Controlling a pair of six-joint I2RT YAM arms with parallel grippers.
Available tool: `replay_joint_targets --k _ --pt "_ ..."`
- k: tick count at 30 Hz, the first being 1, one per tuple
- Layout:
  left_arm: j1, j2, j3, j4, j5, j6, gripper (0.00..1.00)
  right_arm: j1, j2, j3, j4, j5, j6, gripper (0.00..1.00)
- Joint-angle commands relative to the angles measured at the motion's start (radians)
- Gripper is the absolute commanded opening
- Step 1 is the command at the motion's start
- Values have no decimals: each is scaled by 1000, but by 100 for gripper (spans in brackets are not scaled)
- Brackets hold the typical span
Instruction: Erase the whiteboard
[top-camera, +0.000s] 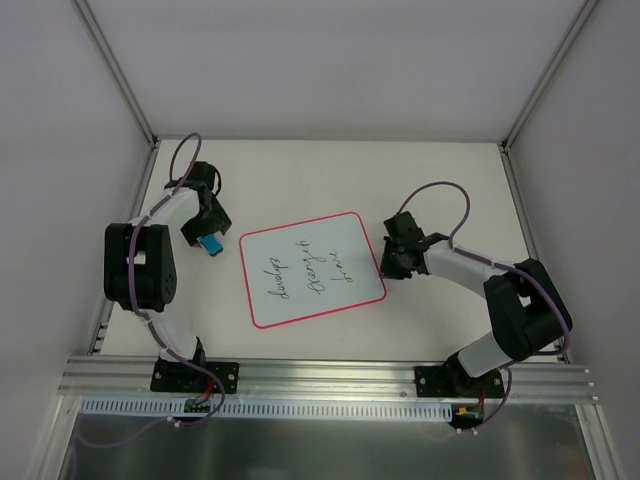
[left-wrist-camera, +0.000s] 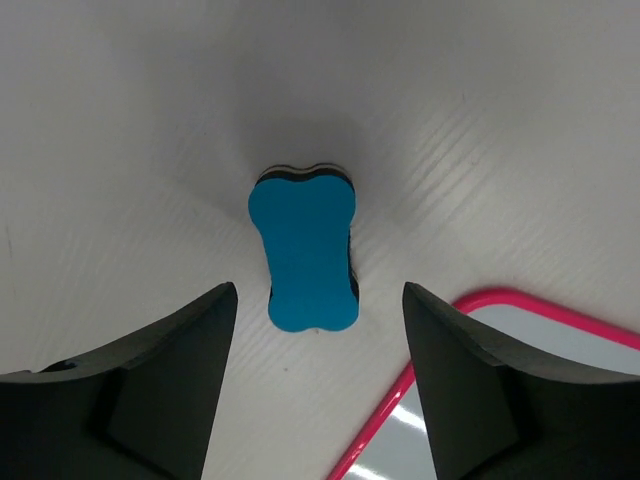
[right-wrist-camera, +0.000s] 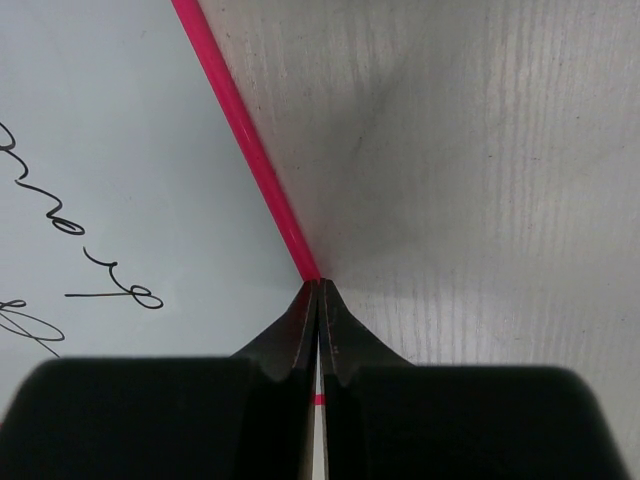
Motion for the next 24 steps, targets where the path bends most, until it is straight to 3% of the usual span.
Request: replay_joint_targets --k 1,4,10,15,21,24 --pt "21 59 66 -9 -21 7 65 13 47 -19 -117 39 6 0" --pt "29 96 79 -6 -15 12 57 16 51 -13 -114 30 2 0" --pt "29 116 64 4 -10 20 52 18 64 -10 -108 22 0 0" --pt "51 110 43 17 11 26 42 19 71 -4 -108 22 -6 0" --pt "51 90 0 33 22 29 40 18 82 1 -111 12 -11 0" --pt "51 80 -22 37 31 33 33 19 85 6 -111 10 -15 0"
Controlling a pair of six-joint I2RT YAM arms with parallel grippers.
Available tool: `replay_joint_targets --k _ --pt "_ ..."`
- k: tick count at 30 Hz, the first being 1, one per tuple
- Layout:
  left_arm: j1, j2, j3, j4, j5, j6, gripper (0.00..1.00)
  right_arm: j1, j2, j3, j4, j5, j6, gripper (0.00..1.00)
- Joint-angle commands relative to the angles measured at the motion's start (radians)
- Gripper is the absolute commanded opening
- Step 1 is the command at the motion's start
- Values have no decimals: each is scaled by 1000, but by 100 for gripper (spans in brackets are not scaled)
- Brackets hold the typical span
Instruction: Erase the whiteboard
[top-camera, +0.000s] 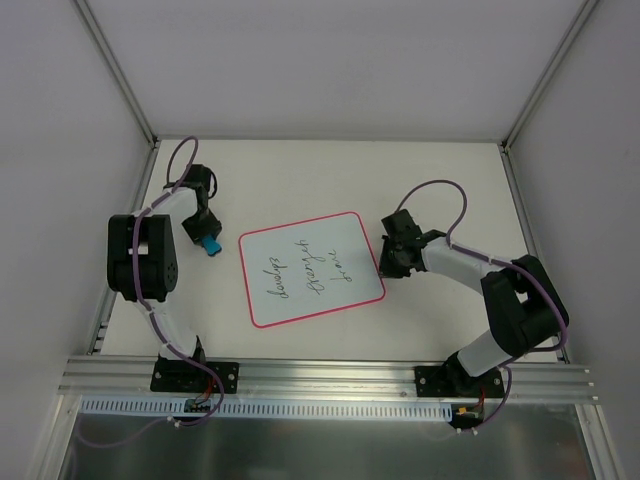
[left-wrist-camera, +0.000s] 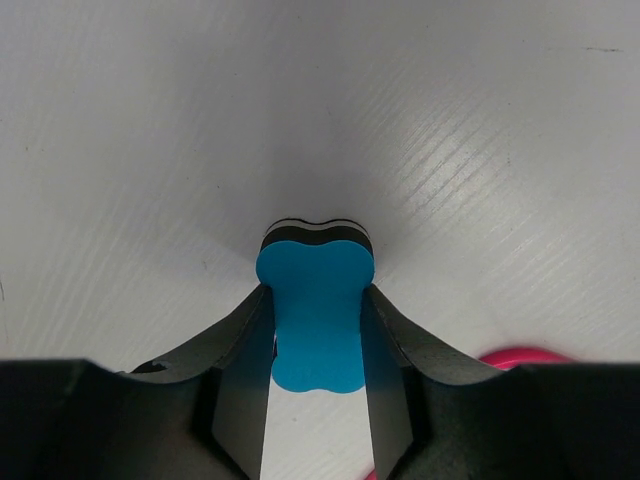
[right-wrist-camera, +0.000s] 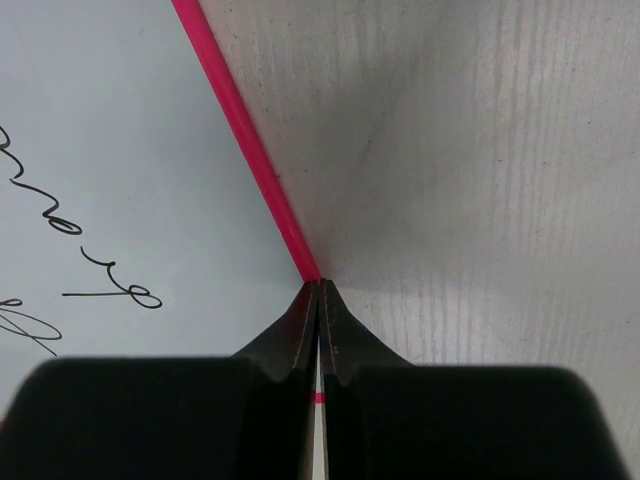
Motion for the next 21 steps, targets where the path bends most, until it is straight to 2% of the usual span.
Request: replay_joint_targets --k 1,3,4,5,9,13,17,21 --pt "7 -32 -45 -8 36 22 32 14 60 -26 -84 14 -12 0" --pt "7 -47 -68 -1 49 22 29 14 58 -25 -82 13 -12 0" --pt "7 -62 -75 5 56 25 19 14 58 -26 -81 13 -12 0" --pt "7 -72 -80 7 73 28 15 14 58 -25 -82 13 -14 0" --pt "-7 -139 -117 5 108 60 9 14 60 -23 -79 13 -22 0" --pt "-152 -217 -132 2 156 129 7 14 57 -20 -78 13 -28 0" --pt "-317 -227 -134 5 191 189 7 14 58 -15 -78 11 -37 0" --pt "-421 -193 -121 5 195 221 15 14 60 -9 -78 11 -45 0"
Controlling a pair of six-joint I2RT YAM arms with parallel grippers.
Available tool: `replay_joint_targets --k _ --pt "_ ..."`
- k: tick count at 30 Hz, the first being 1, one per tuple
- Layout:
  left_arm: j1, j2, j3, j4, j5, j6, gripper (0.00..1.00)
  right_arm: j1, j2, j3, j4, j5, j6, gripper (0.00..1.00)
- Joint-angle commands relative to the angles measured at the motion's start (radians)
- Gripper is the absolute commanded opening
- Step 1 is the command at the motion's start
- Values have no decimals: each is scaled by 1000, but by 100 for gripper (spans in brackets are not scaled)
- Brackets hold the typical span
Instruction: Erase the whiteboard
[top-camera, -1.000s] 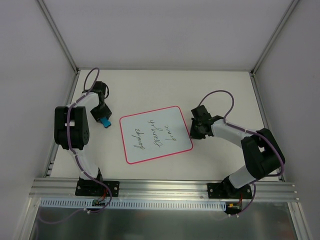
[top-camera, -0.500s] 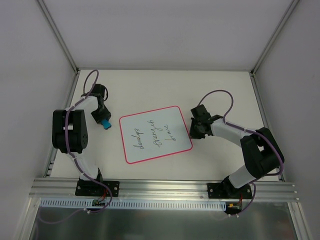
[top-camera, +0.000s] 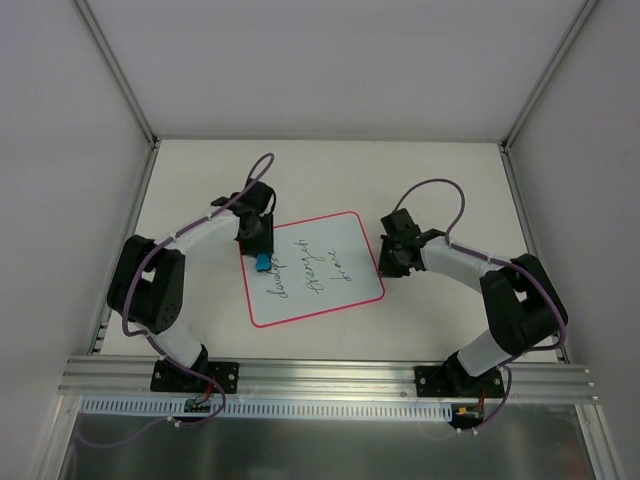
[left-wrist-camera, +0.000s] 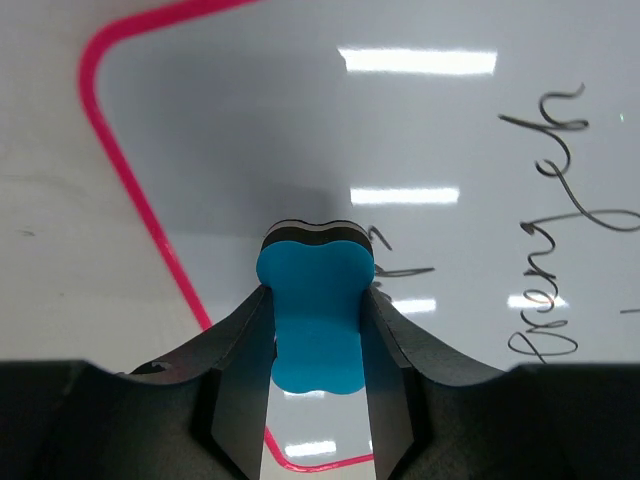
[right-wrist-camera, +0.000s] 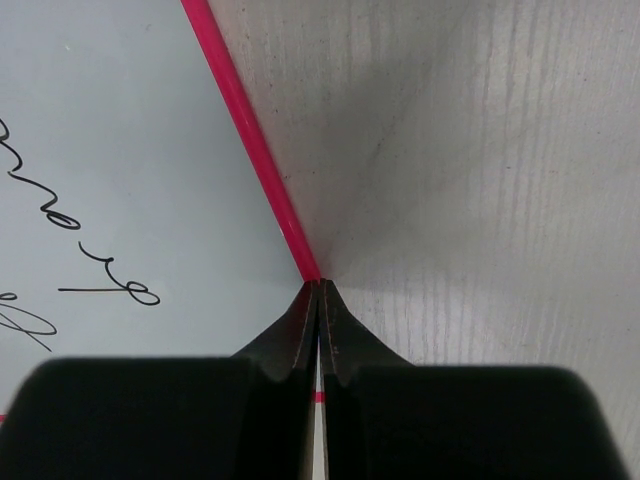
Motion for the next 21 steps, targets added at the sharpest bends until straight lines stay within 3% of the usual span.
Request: replay_joint_targets --k 1,5,9,10,21 --pt "-51 23 10 -18 20 59 18 11 55 -18 -77 15 -28 0" --pt "-75 53 30 -14 47 67 30 12 58 -12 -77 8 -31 0" --pt "-88 53 47 -13 57 84 53 12 57 -12 -77 2 -37 0" --pt "-89 50 45 -10 57 85 54 12 57 -15 -78 -1 -39 0" --pt "-106 41 -1 -1 41 84 50 12 49 -23 -78 -7 -41 0"
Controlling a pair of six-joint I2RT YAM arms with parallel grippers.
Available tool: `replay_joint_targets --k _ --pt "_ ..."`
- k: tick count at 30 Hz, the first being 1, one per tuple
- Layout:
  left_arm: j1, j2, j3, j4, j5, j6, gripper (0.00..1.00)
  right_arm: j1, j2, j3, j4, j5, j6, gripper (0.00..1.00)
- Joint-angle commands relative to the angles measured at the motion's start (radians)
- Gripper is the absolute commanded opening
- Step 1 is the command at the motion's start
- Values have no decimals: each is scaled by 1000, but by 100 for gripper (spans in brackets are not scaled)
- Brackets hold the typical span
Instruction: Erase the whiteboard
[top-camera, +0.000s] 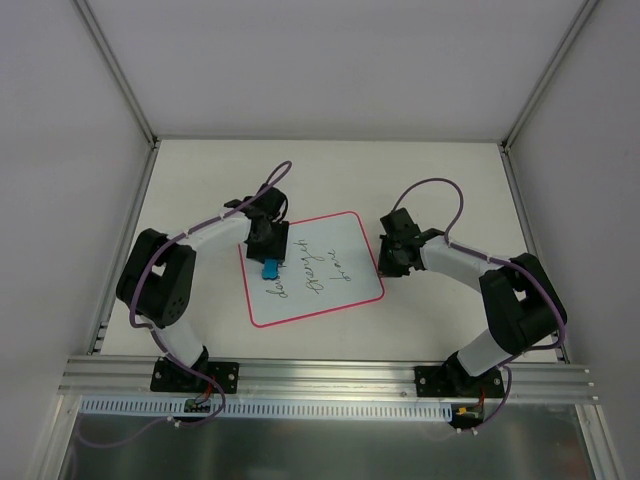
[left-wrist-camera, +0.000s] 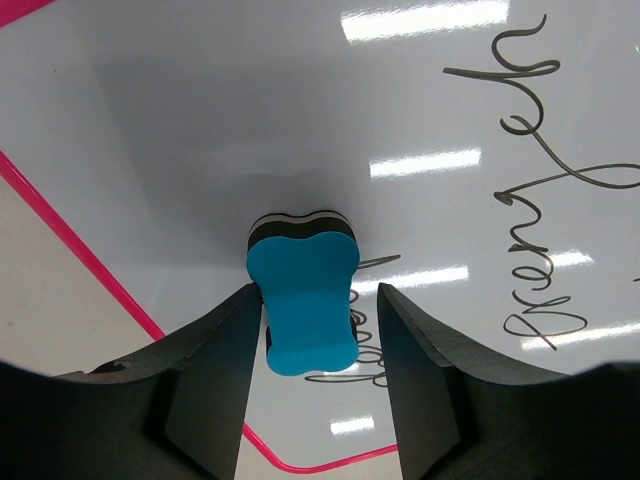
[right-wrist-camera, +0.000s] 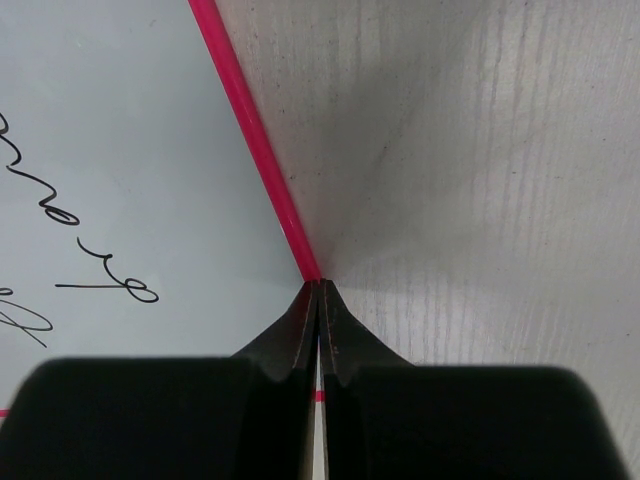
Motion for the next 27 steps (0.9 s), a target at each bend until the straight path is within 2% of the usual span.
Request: replay_joint_targets --k 1,4,8,9,11,12,16,24,27 --pt "-10 -21 -20 -4 -13 4 50 11 42 -29 -74 0 -21 0" --pt "-9 -19 -34 -3 -39 -5 46 11 45 -29 -74 0 -20 0" --pt "-10 -16 -51 -4 -51 -17 36 11 45 -31 -75 0 -15 0" --pt "-9 -18 -60 -4 -52 -23 27 11 44 -33 -74 0 -15 0" --pt "-10 -28 -71 -3 -54 -28 19 11 42 -34 -72 3 -14 0" --pt "-10 -33 -78 -3 -57 -25 12 9 42 -36 -75 5 -14 0" --pt "-6 -21 -49 -4 -118 12 1 12 44 -39 -72 15 -14 0" --pt "23 123 115 -6 -186 95 0 11 42 -31 -72 25 -14 0" --pt "23 148 135 -4 -145 122 0 12 42 -29 -72 26 -15 0"
